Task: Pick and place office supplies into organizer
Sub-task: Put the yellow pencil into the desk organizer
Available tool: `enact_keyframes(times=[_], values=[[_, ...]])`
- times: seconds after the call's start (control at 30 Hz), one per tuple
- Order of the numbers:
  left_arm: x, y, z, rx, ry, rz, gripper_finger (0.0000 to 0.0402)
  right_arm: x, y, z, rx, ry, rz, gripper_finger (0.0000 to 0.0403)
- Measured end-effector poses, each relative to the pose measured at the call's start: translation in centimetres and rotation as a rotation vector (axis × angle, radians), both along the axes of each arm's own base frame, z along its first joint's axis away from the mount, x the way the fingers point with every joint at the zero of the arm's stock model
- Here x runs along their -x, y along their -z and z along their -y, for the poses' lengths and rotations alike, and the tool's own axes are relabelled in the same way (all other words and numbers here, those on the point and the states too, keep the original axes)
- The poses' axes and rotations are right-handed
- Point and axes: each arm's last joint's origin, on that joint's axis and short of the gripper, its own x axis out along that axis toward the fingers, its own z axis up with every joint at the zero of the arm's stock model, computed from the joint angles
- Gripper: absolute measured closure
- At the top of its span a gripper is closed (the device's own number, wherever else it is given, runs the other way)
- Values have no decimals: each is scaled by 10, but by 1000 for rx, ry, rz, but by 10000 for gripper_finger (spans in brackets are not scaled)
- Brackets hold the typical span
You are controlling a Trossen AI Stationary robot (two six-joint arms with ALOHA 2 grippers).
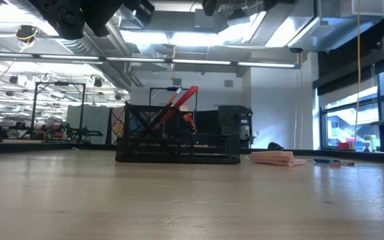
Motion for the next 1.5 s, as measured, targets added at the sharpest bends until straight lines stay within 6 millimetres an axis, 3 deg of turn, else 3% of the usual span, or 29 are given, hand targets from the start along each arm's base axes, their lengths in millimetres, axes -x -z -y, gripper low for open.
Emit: enact_keyframes(times=[0.1,0.23,0.4,0.5,0.7,1.0,1.23,1.37,1.5], values=[[0,4,-1,36,64,-111,254,3,-15,0,141,16,-190,374],[-3,12,-6,112,50,-213,254,24,-42,-1,332,89,-403,376],[-9,32,-13,234,18,-392,254,54,-77,-7,359,82,-542,374],[-10,41,-17,271,-54,-438,254,65,-82,-10,376,117,-641,376],[-6,54,-31,329,-223,-498,255,55,-54,-8,379,111,-884,372],[3,57,-53,331,-521,-446,255,4,1,5,472,68,-1044,375],[5,57,-57,317,-584,-432,255,-23,41,15,556,109,-1178,373],[5,57,-57,310,-585,-429,255,-32,46,17,573,93,-1181,375],[5,57,-57,309,-585,-428,255,-43,35,19,576,114,-1131,370]])
